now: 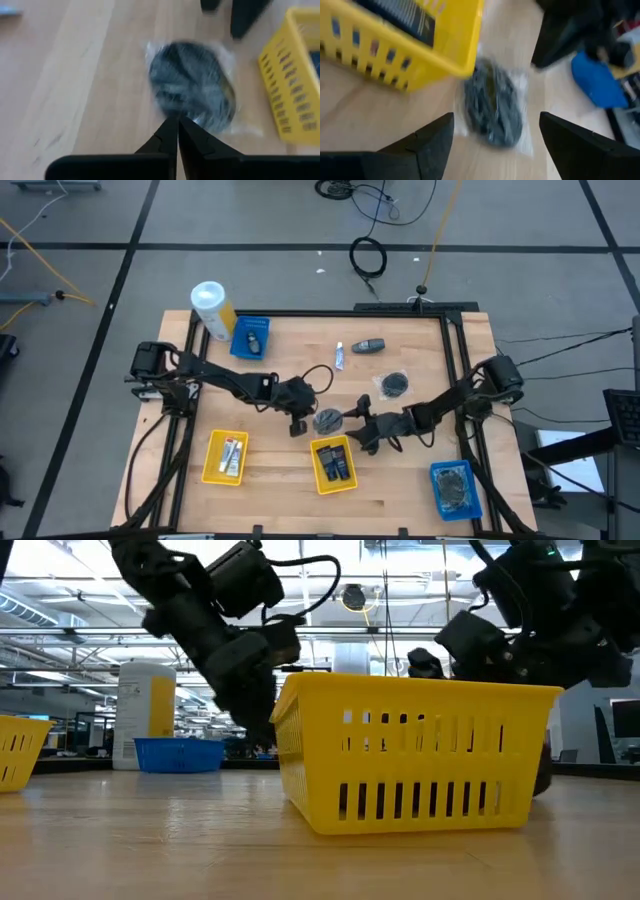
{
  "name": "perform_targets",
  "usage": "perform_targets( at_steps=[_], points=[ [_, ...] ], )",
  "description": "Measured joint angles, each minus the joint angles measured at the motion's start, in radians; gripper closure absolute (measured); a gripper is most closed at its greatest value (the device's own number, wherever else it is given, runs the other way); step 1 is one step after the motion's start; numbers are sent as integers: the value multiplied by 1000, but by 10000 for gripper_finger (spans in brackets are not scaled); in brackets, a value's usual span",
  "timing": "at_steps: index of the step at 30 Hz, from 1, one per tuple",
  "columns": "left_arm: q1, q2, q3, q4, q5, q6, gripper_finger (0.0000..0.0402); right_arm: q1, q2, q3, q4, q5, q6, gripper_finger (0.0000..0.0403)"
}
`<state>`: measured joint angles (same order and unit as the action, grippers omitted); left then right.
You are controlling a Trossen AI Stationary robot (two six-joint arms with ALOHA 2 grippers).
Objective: Pick & Place Travel size toiletries
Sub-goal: Put the black hairbrush into the bottom blue bin
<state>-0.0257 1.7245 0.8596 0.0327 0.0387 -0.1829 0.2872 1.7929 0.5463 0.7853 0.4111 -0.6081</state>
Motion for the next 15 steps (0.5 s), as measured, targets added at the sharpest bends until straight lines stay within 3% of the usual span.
perform_targets(
  at_steps=[7,15],
  points=[
    [-1,68,-12,125,43,-6,397,-50,64,68,-27,-77,-50,129],
    [4,153,-10,185,41,-26,386,-60,27,91,-179,-74,-48,135]
  ],
)
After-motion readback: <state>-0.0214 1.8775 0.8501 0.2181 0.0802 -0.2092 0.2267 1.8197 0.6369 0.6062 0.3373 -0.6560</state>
